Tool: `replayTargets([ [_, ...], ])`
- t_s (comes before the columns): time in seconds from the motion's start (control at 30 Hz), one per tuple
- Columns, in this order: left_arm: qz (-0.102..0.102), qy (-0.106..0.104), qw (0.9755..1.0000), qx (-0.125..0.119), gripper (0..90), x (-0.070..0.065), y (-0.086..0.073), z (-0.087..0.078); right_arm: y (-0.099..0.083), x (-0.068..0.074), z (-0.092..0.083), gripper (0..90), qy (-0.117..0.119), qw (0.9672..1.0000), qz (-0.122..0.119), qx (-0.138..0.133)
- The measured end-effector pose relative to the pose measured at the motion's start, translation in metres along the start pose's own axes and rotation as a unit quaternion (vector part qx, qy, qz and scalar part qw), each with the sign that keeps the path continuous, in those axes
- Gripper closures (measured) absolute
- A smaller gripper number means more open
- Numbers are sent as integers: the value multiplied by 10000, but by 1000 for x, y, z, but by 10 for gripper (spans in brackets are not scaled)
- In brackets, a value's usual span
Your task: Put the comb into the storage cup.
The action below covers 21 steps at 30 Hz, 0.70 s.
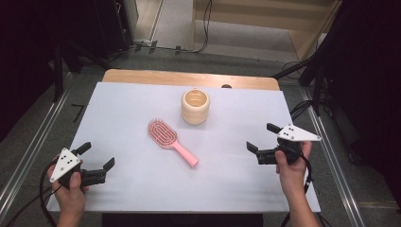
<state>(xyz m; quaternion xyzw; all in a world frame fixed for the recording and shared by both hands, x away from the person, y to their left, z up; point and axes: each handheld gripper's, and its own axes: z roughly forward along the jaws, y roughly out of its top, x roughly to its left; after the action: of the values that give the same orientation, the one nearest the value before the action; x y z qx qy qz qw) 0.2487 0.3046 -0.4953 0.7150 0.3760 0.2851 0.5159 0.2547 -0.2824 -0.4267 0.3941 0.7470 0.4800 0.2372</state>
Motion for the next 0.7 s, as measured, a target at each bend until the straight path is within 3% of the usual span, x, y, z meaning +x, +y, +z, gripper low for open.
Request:
replayTargets([
  [0.27, -11, 3, 10000, 8, 0, 0, 0, 0, 15, 9, 16, 0, 143, 9995, -147, 236],
  [0.7, 4, -31, 10000, 2, 0, 0, 0, 0, 33, 26, 42, 0, 536, 9974, -284, 396],
])
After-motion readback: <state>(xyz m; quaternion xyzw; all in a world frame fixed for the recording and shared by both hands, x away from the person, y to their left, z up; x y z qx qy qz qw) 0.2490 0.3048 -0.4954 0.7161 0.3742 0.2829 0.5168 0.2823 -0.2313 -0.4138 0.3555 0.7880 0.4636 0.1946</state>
